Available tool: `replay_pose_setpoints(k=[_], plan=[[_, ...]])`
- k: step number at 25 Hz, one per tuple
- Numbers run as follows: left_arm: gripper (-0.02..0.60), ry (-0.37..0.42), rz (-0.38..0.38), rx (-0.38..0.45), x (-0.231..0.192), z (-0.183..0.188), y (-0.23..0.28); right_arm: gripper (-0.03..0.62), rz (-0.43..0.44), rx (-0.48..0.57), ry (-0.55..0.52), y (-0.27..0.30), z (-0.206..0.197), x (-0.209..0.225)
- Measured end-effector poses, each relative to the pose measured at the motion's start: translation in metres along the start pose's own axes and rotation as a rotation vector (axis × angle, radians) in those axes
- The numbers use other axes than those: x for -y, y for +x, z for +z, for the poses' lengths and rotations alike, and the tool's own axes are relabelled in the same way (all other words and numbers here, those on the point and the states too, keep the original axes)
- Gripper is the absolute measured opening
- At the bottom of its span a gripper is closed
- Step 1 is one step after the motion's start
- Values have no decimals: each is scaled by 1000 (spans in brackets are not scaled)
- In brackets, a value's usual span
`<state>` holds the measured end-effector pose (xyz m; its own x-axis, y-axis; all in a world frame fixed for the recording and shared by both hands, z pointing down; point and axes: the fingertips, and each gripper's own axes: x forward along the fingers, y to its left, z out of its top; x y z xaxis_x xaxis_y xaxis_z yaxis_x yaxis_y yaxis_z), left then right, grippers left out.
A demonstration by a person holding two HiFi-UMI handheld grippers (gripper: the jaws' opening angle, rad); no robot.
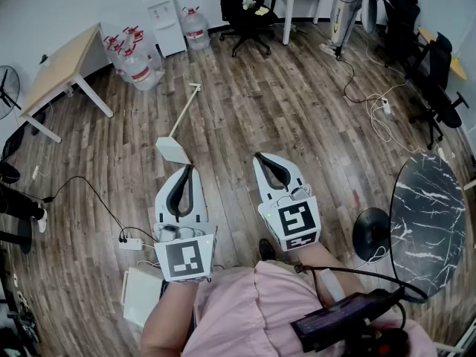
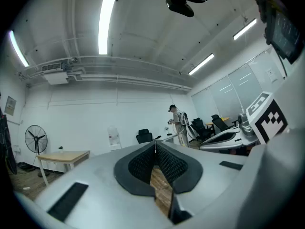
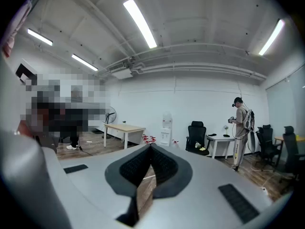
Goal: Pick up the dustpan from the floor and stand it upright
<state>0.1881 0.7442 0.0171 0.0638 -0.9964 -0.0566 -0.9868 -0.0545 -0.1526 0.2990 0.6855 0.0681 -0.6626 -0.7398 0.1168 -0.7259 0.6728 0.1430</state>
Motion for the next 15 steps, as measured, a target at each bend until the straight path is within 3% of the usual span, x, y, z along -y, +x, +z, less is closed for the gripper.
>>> replay_pose_setpoints(k=[13,15], plan=[[14,22,5,-13,27,-6,59,3,34,36,40,21,-14,54],[14,28,7,-16,31,-10,73,89,58,31,44,33,-19,64]])
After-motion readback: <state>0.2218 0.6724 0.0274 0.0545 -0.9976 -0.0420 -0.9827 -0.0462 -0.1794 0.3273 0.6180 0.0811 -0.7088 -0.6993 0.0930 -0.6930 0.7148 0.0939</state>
